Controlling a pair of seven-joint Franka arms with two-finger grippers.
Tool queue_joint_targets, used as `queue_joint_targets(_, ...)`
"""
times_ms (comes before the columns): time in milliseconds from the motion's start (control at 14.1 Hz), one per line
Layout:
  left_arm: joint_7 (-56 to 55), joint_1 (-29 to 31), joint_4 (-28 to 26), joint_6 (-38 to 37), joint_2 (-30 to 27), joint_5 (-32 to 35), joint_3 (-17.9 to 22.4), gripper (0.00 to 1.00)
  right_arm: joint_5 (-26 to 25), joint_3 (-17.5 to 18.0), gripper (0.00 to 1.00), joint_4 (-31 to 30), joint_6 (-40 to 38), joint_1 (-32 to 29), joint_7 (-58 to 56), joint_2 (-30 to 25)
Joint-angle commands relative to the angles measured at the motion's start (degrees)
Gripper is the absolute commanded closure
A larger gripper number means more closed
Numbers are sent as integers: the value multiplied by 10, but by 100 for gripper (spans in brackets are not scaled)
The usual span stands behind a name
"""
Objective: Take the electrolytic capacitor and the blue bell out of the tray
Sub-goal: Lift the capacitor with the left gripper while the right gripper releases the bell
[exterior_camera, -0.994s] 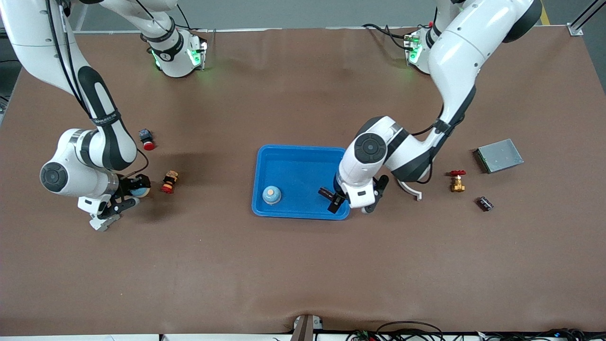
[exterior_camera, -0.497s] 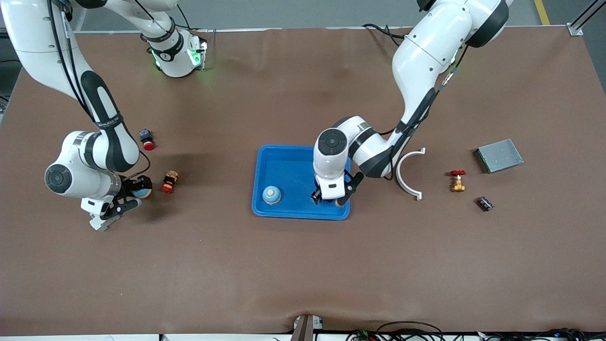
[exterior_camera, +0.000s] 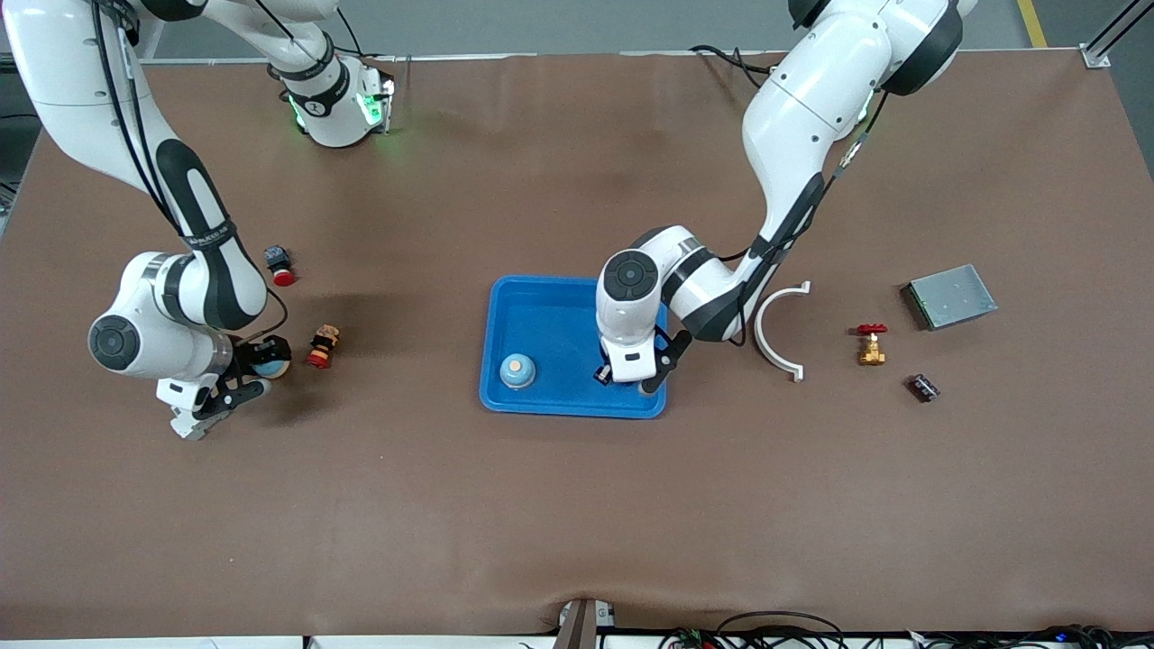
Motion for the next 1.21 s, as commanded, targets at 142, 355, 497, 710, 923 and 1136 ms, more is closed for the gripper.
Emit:
queue_joint_targets(142,0,4,9,-30,-46,-5,5,100,-4,11,0,18,-15,-20,-1,-2)
queue_joint_targets(355,4,36,6,-72,-91,-8,-1,100,3,14,0,50,-93,-12,11,-26)
queue_joint_targets(497,29,47,5,-125,-124,-8,-1,100,4,15,0,86,-164,5,93,-43)
queue_joint_targets(710,58,69,-9,-187,-163,-22,-2,100,27,16,0,112,-219,50,261,-64)
queue_joint_targets(923,100,102,-52,-206,-206,-34,-3,100,57,16,0,119,-216,109,429,-77)
queue_joint_targets(1136,146,141,-126,-211,-258,-56,-6,100,85,16,0,147,-200,159,582,-74)
